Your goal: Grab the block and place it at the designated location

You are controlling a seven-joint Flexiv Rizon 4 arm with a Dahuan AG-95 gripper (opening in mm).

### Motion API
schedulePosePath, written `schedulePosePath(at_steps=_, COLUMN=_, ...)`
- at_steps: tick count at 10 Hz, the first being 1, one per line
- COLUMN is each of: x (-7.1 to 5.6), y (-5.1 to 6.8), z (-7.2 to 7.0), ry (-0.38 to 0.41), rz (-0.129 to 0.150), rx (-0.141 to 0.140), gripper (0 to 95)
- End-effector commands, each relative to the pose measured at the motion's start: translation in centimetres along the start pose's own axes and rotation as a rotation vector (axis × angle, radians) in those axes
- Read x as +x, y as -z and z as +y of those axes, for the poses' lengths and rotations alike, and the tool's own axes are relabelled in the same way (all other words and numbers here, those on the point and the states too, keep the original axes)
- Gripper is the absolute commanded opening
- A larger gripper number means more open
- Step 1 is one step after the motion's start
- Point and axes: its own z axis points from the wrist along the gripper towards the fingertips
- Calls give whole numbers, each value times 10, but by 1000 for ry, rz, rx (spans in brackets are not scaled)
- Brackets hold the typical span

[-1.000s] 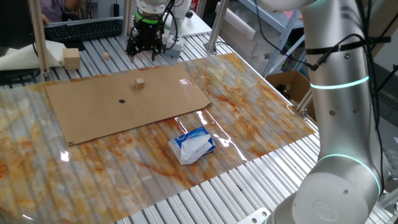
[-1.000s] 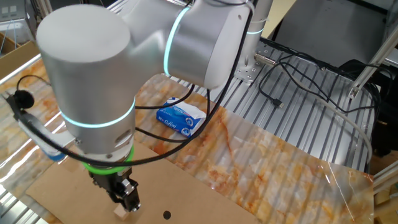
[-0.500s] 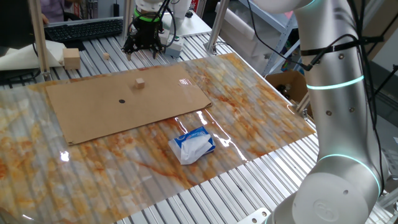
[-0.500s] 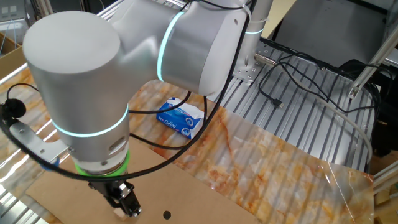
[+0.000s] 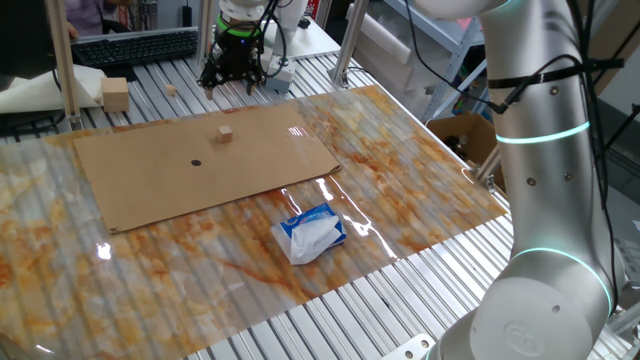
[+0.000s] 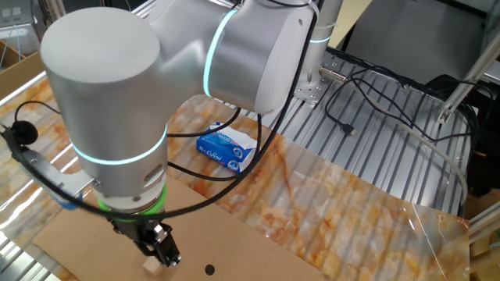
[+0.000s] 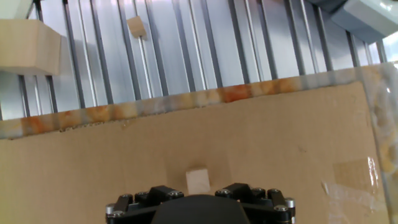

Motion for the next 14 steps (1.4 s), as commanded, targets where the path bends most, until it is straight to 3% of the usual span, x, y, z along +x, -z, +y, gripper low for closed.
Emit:
schedulePosePath(at_steps=1, x=2, y=0, z=0, ry=-2, rz=-1, rx=2, gripper=950)
schedulePosePath(at_steps=4, x=2, y=0, z=0, ry=-13, rz=0, rx=3, gripper=950)
schedulePosePath(at_steps=14, x=-2, y=-37, z=5, ry=-44, rz=2, rx=2, gripper=950)
